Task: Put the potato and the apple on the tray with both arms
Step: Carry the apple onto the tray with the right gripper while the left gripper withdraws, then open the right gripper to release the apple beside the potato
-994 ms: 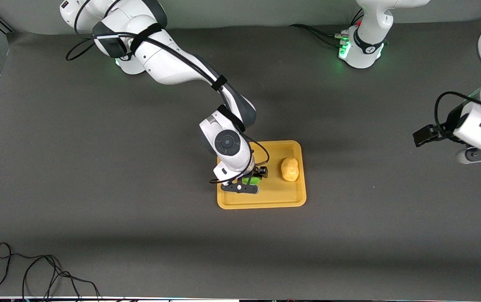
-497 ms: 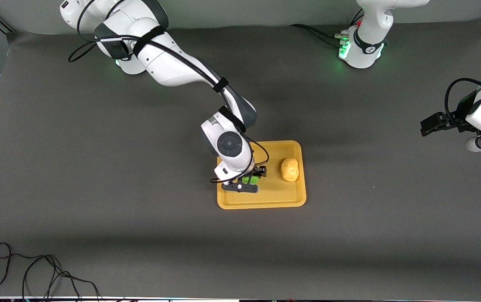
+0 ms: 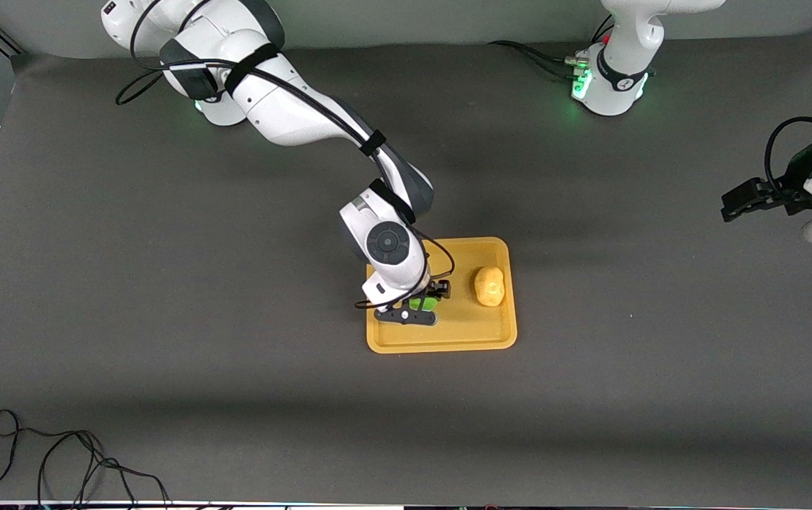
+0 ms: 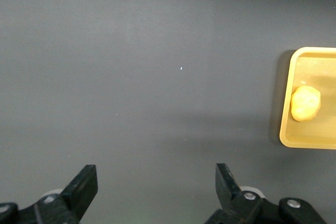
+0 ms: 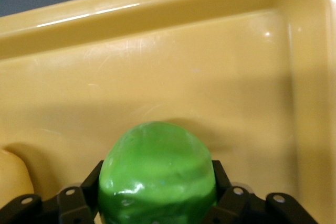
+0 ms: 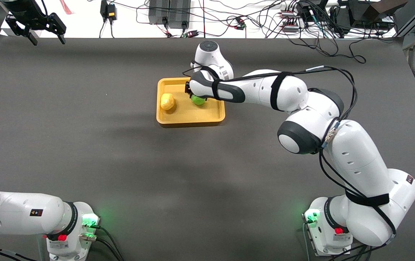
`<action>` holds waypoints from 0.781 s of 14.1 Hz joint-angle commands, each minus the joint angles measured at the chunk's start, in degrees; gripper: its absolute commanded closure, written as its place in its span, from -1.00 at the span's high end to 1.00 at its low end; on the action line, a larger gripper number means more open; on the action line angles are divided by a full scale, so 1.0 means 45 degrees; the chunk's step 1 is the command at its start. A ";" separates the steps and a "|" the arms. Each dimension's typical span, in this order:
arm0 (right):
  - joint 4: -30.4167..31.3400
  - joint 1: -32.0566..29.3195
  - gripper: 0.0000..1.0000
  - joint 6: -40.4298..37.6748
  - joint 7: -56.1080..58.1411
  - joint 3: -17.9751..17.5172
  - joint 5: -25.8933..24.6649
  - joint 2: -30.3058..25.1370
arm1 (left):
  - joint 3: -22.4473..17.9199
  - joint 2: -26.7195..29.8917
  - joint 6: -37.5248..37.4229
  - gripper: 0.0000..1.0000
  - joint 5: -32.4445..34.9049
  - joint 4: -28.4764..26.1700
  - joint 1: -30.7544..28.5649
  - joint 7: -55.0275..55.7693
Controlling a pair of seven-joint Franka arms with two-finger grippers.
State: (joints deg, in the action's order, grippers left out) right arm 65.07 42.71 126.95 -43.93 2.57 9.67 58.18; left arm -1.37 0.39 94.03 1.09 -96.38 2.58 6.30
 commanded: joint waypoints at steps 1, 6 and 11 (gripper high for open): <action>-0.0164 0.0294 0.29 0.0012 -0.0471 0.0073 -0.0215 0.0002 | 0.0050 0.0304 -0.0075 1.00 -0.0007 -0.0301 0.0110 -0.0052; -0.0124 0.0275 1.00 -0.0007 -0.0316 0.0092 -0.0293 -0.0193 | 0.0051 0.0284 -0.0191 1.00 0.0109 -0.0339 0.0071 -0.0071; -0.0027 -0.0056 1.00 -0.1114 -0.0179 0.0248 -0.0273 -0.1751 | 0.0051 0.0284 -0.0172 1.00 0.0305 -0.0320 0.0071 -0.0091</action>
State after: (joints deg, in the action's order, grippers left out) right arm 63.72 43.30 126.25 -44.30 3.45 9.61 55.36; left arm -1.11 0.39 93.99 1.65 -97.02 2.65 6.30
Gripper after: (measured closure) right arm 0.000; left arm 0.000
